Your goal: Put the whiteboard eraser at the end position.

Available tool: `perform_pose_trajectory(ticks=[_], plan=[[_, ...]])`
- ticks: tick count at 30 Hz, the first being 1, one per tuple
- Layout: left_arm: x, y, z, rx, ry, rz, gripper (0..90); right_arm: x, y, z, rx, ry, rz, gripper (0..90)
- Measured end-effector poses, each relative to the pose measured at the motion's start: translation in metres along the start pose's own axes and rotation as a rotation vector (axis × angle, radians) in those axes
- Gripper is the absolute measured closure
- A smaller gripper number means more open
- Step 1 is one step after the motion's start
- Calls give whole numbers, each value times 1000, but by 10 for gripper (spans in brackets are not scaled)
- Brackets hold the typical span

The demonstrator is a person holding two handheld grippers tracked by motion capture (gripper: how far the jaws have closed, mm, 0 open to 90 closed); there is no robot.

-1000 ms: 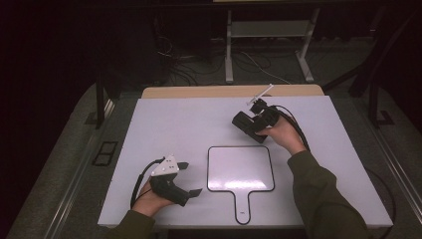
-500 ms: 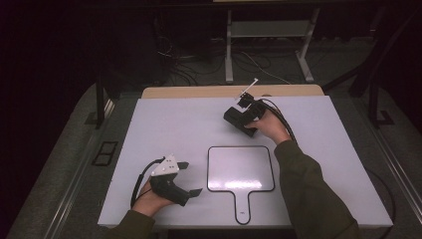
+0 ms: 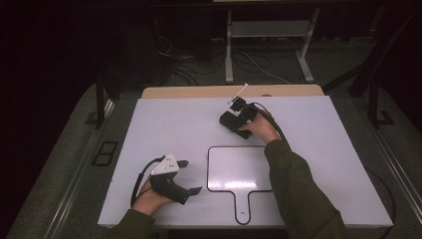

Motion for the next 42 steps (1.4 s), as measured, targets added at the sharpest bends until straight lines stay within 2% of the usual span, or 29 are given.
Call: perform_pose_trajectory(ticks=[2,8,15,18,21,26,31,33,36,39,42], plan=[[-1,-2,1,10,-2,6,0,0,1,2,-5,-2,-9,382],[-3,-7,4,50,-20,-11,0,0,2,3,-6,5,-10,380],[-3,-8,3,54,-15,-33,0,0,2,1,6,29,-4,370],[-3,-8,3,53,-14,-36,0,4,-1,-5,25,68,18,344],[-3,-7,3,49,-15,-33,0,7,-2,-12,19,103,24,302],[-4,-6,3,48,-17,-35,0,9,-4,-19,21,130,29,239],[-4,-6,3,47,-21,-34,0,10,-3,-27,-7,170,33,187],[-4,-6,3,47,-21,-35,0,9,-3,-31,-18,186,29,174],[-3,-6,3,50,-13,-45,0,8,-3,-39,-64,238,11,168],[-2,-6,2,48,-11,-43,0,7,-7,-46,-50,276,7,167],[-2,-7,2,51,-10,-46,0,5,-12,-49,-41,281,-6,152]])
Point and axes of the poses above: each handheld gripper's, and its own axes: z roughly forward along the jaws, x roughly out of its top, y roughly to its right, the point moved 8 cm from there along z, roughly forward along the jaws, and after that the axes turned 8 degrees about x, right-handed, at the moved point
